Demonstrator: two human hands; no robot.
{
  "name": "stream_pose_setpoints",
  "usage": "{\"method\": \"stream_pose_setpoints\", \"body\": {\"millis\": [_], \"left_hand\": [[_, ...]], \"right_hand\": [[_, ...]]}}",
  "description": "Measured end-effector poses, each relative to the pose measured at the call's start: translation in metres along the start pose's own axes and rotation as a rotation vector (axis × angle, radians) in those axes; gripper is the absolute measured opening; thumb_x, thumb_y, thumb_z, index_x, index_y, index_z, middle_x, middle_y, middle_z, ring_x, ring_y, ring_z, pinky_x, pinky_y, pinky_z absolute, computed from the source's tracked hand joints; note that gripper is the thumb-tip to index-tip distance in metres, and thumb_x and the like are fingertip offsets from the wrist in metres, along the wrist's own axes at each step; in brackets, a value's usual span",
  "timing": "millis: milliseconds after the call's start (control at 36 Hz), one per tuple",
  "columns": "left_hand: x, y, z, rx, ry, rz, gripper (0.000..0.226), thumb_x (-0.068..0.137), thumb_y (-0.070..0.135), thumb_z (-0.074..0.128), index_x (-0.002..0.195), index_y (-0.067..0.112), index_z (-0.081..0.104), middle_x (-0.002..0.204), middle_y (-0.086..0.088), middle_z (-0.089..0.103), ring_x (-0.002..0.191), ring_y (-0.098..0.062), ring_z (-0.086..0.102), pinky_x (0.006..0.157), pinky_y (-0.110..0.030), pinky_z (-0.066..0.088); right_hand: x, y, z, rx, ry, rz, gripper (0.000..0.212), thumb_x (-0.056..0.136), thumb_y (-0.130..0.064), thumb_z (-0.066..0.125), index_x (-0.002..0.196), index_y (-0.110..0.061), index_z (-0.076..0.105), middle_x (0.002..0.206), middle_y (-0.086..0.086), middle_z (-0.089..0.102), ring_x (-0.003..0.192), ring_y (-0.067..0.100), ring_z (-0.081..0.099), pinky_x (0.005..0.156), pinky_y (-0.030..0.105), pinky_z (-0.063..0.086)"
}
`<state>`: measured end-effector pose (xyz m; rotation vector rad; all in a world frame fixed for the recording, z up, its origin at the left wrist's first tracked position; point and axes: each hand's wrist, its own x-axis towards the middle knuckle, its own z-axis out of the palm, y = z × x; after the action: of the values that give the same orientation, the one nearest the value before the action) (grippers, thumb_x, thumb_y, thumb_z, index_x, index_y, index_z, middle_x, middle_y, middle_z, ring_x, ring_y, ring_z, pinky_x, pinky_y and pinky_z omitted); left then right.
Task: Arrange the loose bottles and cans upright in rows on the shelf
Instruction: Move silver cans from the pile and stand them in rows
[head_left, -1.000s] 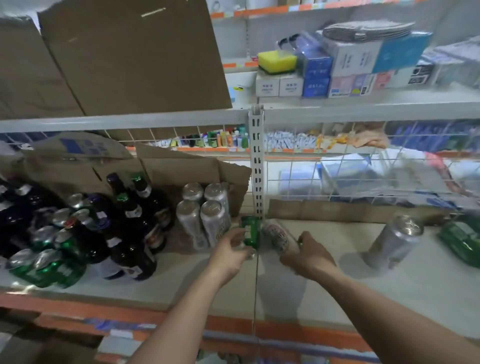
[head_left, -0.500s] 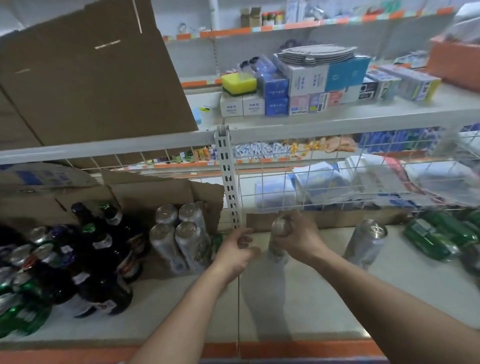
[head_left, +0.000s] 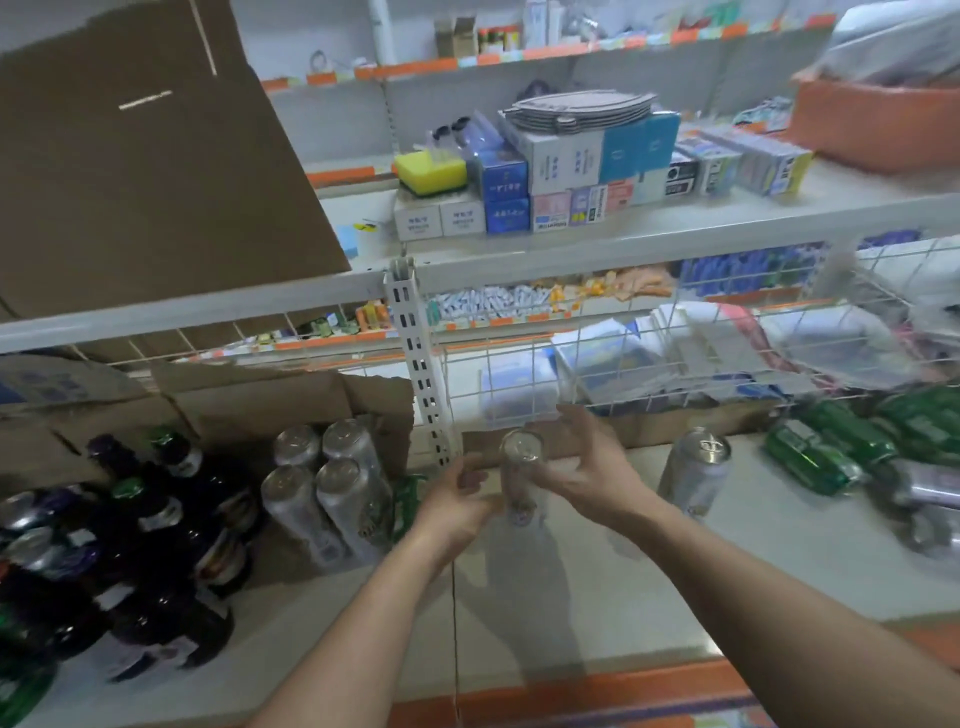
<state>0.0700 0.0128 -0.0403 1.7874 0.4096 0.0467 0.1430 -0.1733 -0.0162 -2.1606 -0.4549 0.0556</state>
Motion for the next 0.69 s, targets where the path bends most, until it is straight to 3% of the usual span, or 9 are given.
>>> {"method": "stream_pose_setpoints", "body": {"millis": [83,222,333,389,444,500,556,611,694], "left_hand": [[0.007,0.016,0.011,-0.053,-0.02,0.05,0.04,0.082,0.01,0.083,0.114,0.023,0.062,0.112,0.002,0.071,0.102,-0.011,0.067,0.078,-0.016,0.052],[0.016,0.022,0.027,-0.02,-0.051,0.111,0.05,0.081,0.006,0.082,0.118,0.027,0.056,0.11,0.009,0.063,0.101,-0.013,0.062,0.071,-0.011,0.047],[0.02,0.013,0.043,-0.007,0.024,0.101,0.056,0.075,0.002,0.086,0.112,0.03,0.056,0.107,0.011,0.062,0.097,-0.01,0.061,0.068,-0.014,0.043],[0.02,0.009,0.049,-0.002,0.069,0.084,0.058,0.075,0.005,0.086,0.12,0.023,0.054,0.111,0.005,0.062,0.094,-0.011,0.058,0.069,-0.016,0.041],[0.021,0.006,0.053,-0.01,0.085,0.054,0.06,0.076,0.01,0.087,0.126,0.021,0.055,0.115,0.002,0.063,0.098,-0.015,0.058,0.076,-0.023,0.044],[0.025,-0.001,0.056,-0.05,0.083,0.008,0.061,0.072,0.013,0.089,0.124,0.024,0.058,0.113,0.003,0.068,0.098,-0.017,0.064,0.082,-0.032,0.053],[0.031,-0.008,0.058,-0.052,0.075,-0.015,0.065,0.063,0.023,0.094,0.12,0.025,0.062,0.107,0.0,0.074,0.097,-0.022,0.07,0.085,-0.044,0.059],[0.036,-0.017,0.061,-0.049,0.077,-0.013,0.067,0.06,0.032,0.096,0.118,0.02,0.064,0.101,-0.006,0.076,0.094,-0.03,0.073,0.083,-0.053,0.06],[0.045,-0.028,0.065,-0.056,0.133,0.01,0.069,0.06,0.043,0.097,0.117,0.025,0.064,0.1,-0.006,0.076,0.092,-0.032,0.074,0.083,-0.057,0.06]], "right_hand": [[-0.009,0.008,-0.044,0.008,0.191,-0.02,0.076,0.068,-0.058,0.079,0.133,-0.024,0.059,0.116,-0.01,0.064,0.109,0.009,0.061,0.092,0.027,0.047],[-0.032,0.047,-0.108,-0.041,0.436,0.059,0.08,0.068,-0.046,0.092,0.135,-0.018,0.058,0.123,-0.005,0.062,0.117,0.014,0.058,0.1,0.028,0.043],[-0.049,0.081,-0.121,-0.023,0.393,0.208,0.109,0.058,-0.059,0.093,0.144,-0.011,0.047,0.14,0.006,0.054,0.131,0.021,0.051,0.114,0.04,0.041],[-0.054,0.091,-0.117,0.065,0.348,0.301,0.111,0.063,-0.051,0.095,0.149,-0.008,0.039,0.147,0.01,0.047,0.137,0.024,0.046,0.117,0.039,0.037],[-0.054,0.102,-0.105,0.175,0.336,0.376,0.108,0.066,-0.037,0.097,0.15,-0.007,0.036,0.148,0.011,0.046,0.138,0.026,0.045,0.112,0.033,0.037],[-0.052,0.108,-0.09,0.256,0.324,0.411,0.107,0.063,-0.039,0.098,0.148,-0.012,0.038,0.145,0.007,0.048,0.133,0.023,0.05,0.106,0.034,0.043],[-0.048,0.115,-0.074,0.344,0.316,0.421,0.095,0.061,-0.039,0.098,0.137,-0.02,0.045,0.132,0.0,0.056,0.114,0.016,0.061,0.09,0.034,0.054],[-0.041,0.115,-0.063,0.434,0.324,0.429,0.077,0.067,-0.025,0.096,0.127,-0.022,0.048,0.117,-0.001,0.062,0.098,0.011,0.065,0.073,0.029,0.056],[-0.026,0.124,-0.051,0.487,0.364,0.418,0.071,0.066,-0.019,0.097,0.121,-0.019,0.053,0.107,0.002,0.067,0.093,0.017,0.068,0.073,0.037,0.059]]}}
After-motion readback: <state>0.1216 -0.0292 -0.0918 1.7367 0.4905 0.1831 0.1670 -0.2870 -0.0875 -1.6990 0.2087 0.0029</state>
